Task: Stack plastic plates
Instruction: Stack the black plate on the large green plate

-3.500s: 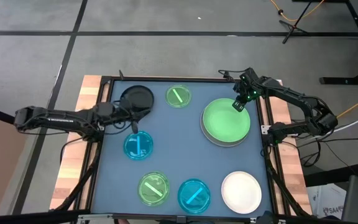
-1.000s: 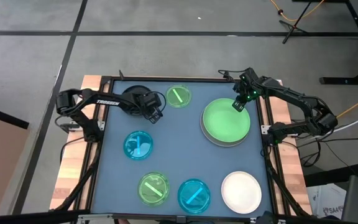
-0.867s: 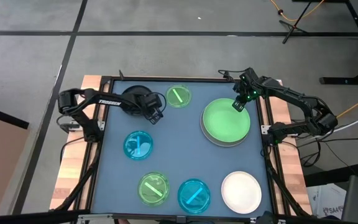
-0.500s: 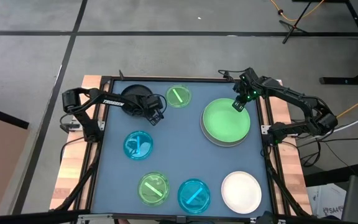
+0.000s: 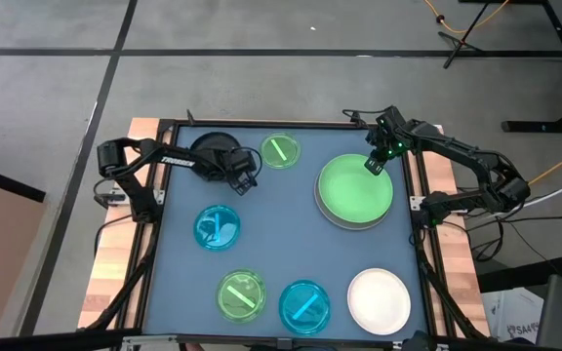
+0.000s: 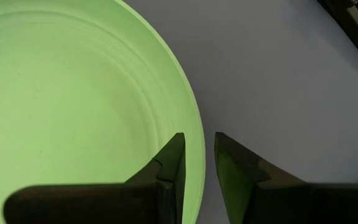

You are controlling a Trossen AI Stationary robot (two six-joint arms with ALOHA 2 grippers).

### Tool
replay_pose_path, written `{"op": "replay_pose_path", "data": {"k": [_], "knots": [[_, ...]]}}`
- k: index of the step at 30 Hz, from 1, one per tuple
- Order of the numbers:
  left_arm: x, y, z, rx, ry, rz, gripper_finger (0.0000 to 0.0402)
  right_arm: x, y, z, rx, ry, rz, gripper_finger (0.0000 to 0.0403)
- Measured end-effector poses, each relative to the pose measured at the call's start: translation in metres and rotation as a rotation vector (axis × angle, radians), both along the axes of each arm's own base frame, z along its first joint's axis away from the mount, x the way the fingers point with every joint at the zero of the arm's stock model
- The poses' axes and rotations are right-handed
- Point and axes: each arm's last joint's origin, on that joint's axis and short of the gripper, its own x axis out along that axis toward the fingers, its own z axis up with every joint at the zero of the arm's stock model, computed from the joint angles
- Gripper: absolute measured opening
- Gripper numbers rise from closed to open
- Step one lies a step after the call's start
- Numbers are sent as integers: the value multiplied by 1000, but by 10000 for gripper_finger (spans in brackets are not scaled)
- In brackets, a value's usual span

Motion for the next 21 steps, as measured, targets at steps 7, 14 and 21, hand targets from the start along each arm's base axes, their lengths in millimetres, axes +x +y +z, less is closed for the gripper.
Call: {"op": "replay_pose_path", "data": {"k": [7,14,21], "knots": [[2,-7,0,15,16,-31,9,0,0,0,0,0,0,76],[8,-16,3,16,22,-69,7,0,0,0,0,0,1,76],[34,-20,29,45,-42,-180,7,0,0,0,0,0,0,76]]}}
